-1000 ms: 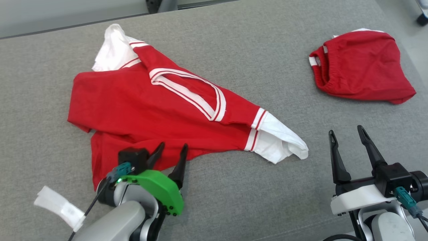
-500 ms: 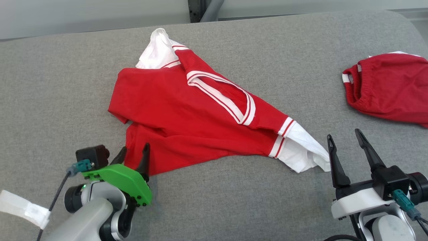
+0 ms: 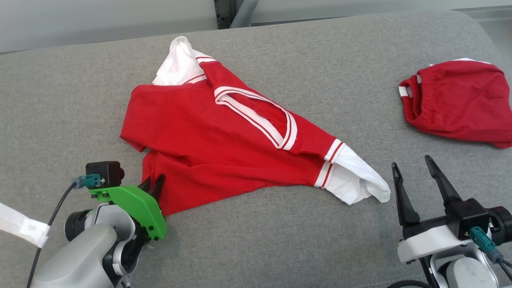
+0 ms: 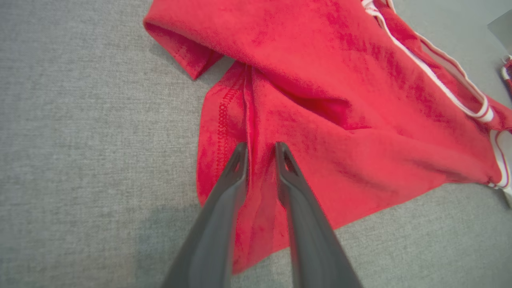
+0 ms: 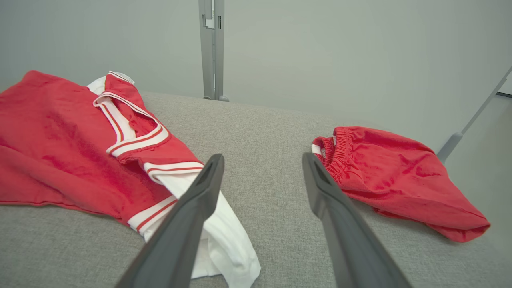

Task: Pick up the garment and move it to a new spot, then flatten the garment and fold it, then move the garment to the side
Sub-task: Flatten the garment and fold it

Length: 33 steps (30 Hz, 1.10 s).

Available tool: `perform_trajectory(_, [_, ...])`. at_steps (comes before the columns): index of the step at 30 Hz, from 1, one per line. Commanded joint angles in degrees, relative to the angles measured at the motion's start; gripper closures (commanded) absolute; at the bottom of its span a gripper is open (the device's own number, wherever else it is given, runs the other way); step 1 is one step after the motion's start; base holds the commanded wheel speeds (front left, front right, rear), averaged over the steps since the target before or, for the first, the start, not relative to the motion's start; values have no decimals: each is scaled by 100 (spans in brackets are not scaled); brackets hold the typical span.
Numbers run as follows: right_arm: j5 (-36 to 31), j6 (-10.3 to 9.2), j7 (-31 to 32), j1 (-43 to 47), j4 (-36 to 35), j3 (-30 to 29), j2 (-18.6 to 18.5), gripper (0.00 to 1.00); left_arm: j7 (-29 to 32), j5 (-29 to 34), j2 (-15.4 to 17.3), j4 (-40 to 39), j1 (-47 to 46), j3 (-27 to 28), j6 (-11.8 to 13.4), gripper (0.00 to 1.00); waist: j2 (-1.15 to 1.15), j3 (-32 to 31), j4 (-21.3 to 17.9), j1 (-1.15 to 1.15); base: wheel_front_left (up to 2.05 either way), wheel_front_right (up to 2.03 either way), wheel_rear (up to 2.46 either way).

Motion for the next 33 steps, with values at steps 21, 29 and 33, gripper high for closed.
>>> perform_trajectory(21, [32,-10,-39,424,-69,-216,-237,0,-1444,1503,318,-2292,2207,203,-475,100,0,-236,741,0,0,0,0])
perform_trajectory(29, [34,-9,-39,444,-52,-195,-303,0,-1449,2332,-726,-1549,2849,1665,-1077,100,0,-228,920,0,0,0,0])
perform_trajectory(33, [32,-9,-39,385,-41,-173,-326,0,-1450,2705,-941,-1249,2508,2195,-1266,100,0,-208,958,0,0,0,0])
